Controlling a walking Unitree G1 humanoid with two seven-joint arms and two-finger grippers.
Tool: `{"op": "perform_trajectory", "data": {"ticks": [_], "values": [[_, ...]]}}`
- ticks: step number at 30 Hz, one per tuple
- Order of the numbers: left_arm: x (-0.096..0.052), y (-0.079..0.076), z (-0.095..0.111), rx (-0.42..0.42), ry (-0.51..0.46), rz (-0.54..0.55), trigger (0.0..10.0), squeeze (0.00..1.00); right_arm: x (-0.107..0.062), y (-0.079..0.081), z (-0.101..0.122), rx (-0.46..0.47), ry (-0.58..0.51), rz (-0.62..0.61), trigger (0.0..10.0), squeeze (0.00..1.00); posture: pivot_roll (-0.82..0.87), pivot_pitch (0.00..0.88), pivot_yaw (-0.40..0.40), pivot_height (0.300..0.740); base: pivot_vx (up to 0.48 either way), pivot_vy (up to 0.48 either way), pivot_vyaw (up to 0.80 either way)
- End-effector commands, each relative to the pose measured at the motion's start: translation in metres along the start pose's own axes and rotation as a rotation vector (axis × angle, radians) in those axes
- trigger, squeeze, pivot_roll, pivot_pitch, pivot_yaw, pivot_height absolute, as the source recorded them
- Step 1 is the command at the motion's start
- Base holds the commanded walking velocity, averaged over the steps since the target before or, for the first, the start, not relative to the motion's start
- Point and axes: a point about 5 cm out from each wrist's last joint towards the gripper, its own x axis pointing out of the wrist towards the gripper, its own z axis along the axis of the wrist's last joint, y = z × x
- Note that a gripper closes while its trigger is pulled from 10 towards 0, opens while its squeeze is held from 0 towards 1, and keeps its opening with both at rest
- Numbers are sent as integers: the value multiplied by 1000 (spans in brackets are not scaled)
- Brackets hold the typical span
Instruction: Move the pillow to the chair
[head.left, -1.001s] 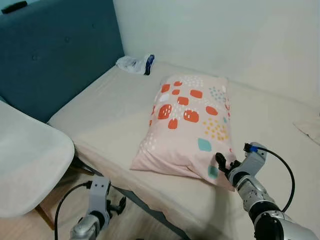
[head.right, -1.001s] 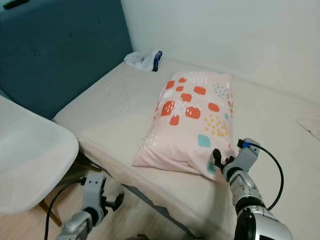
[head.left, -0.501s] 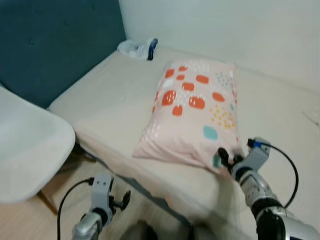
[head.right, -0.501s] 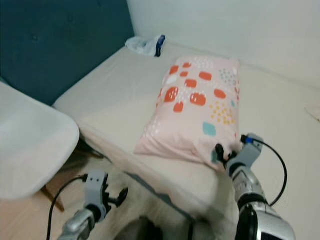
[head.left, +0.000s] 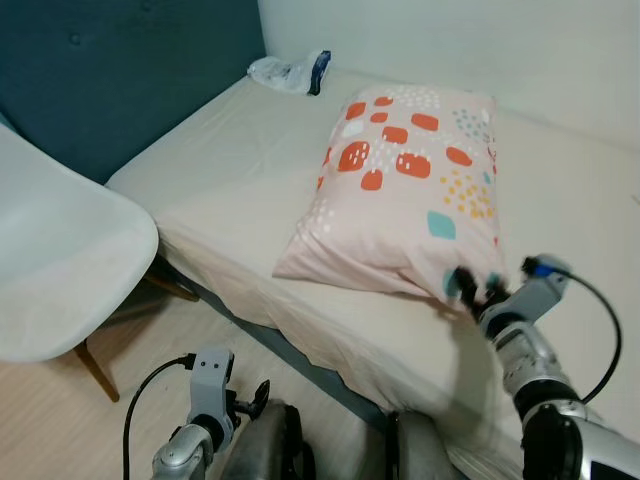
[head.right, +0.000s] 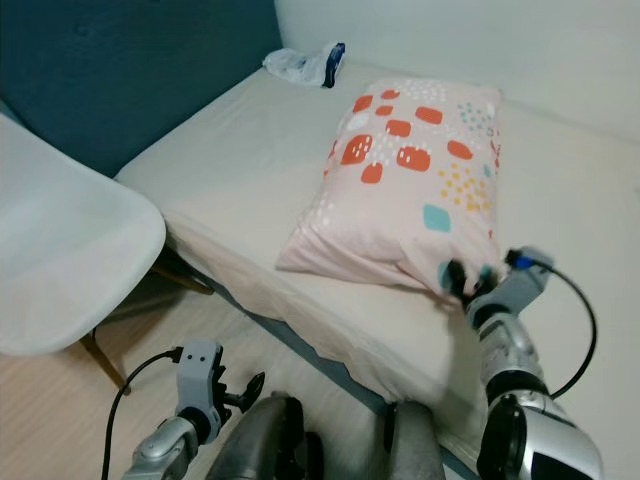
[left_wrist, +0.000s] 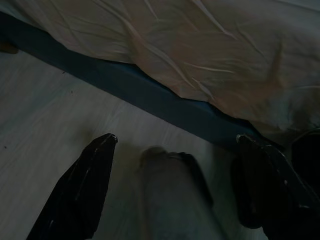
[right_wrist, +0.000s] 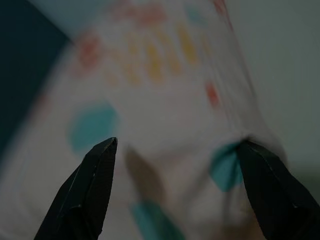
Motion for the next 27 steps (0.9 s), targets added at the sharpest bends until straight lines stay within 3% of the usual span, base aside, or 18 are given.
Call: {"op": "perform_trajectory", "data": {"ticks": [1,4,7,10,11,13,15,17,20,21,23,27], "values": [[-4,2,-8,-11,32,1,10000,0,0,2,8,30,-58,48,10000,0,86,249,95,621,0,0,0],[-3,-1,-7,-13,32,-4,10000,0,2,3,32,27,-166,96,10000,0,85,244,91,621,0,0,0],[-2,-3,-7,-16,30,-10,10000,0,1,-3,45,-16,-203,59,10000,0,82,245,91,621,0,0,0],[-3,-6,-7,-17,28,-20,10000,0,-5,-28,42,-148,-111,-171,10000,0,83,247,93,621,0,0,0],[-3,-6,-7,-17,28,-20,10000,0,-5,-28,42,-148,-111,-171,10000,0,83,247,93,621,0,0,0],[-4,-7,-8,-14,29,-27,10000,0,-17,-50,28,-166,-22,-321,10000,0,98,253,99,621,0,0,0],[-6,-6,-8,-12,27,-30,10000,0,-23,-57,21,-135,9,-355,10000,0,111,259,106,621,0,0,0],[-7,-5,-8,-8,25,-31,10000,0,-23,-57,18,-111,12,-345,10000,0,119,265,112,621,0,0,0],[-15,0,-7,7,16,-34,10000,0,-20,-46,12,1,-20,-243,10000,0,152,289,133,621,0,0,0],[-15,0,-7,7,16,-34,10000,0,-20,-46,12,1,-20,-243,10000,0,152,289,133,621,0,0,0],[-24,6,-6,35,12,-37,10000,0,-12,-31,9,40,-38,-146,10000,0,180,313,155,621,0,0,0],[-32,10,-3,50,9,-40,10000,0,-7,-22,9,48,-47,-114,10000,0,213,332,176,621,0,0,0]]}}
